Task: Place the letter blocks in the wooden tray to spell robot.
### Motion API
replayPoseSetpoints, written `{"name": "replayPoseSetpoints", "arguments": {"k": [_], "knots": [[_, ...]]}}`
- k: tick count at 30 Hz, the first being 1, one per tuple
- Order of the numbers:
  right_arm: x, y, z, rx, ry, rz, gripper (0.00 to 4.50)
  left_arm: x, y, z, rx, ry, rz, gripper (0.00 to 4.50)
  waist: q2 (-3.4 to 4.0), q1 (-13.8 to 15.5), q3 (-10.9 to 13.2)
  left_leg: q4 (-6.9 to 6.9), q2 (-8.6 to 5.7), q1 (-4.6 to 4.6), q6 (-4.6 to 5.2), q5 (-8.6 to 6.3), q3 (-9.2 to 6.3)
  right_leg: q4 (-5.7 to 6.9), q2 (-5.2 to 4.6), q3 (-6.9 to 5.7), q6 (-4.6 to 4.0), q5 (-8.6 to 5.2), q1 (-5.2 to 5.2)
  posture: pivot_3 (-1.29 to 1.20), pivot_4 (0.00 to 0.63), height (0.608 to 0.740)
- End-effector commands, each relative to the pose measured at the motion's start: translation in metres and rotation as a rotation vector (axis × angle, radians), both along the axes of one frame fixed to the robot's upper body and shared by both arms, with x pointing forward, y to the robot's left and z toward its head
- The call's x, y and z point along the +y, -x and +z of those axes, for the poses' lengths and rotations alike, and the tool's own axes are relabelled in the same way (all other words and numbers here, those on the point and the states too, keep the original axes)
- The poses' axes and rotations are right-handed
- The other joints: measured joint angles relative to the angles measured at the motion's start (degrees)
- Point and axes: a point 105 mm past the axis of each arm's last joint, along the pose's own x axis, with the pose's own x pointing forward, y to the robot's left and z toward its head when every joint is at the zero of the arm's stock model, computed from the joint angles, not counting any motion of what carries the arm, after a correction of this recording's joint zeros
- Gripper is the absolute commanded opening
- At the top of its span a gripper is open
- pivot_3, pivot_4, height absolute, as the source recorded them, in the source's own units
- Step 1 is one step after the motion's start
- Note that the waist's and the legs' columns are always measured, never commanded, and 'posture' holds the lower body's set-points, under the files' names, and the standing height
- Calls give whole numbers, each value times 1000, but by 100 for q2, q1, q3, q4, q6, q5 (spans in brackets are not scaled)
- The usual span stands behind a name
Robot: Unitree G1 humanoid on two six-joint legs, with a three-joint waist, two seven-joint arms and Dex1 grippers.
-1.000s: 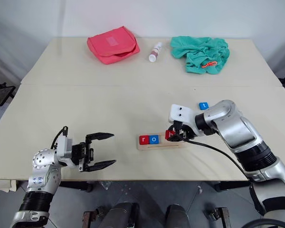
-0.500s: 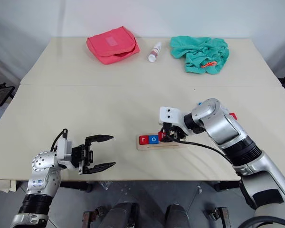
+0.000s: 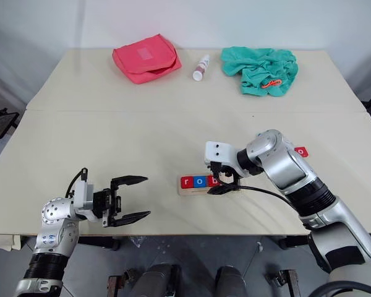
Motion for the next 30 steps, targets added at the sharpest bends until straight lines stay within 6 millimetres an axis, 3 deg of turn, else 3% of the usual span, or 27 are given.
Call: {"name": "replayPoseSetpoints", "arguments": {"k": [1,5,9,13,23,30], "knots": [[-2,1,19,-55,-31,0,4459,0,-1,7,-41,-1,-2,4500,0,1,0,0,0,0,0,0,0,0,0,0,0,0,0,0,150,740],[-14,7,23,-45,-57,-18,4459,-1,-3,8,-41,2,-4,4500,0,14,0,0,-1,-1,0,0,-2,0,-1,0,0,0,0,0,150,740],[-45,11,15,-36,-82,-107,4459,-1,-4,8,-37,2,-8,4500,-2,34,0,-1,-1,-1,0,0,-3,0,0,-1,0,0,2,0,150,740],[-56,11,8,-36,-90,-161,3581,-1,-6,8,-34,0,-12,4500,-2,-3,0,-1,0,-1,0,0,6,-4,0,0,0,0,3,0,150,740],[-47,1,-3,-40,-129,-191,19,1,-8,9,-36,-5,-21,4500,-3,25,1,1,2,1,-1,0,7,-2,-1,0,0,0,2,0,150,740],[-34,-2,-16,-15,-145,-174,19,4,-4,9,-36,-11,-6,4500,-3,1,1,-1,3,1,-1,0,9,-3,0,0,0,0,0,0,150,740]]}}
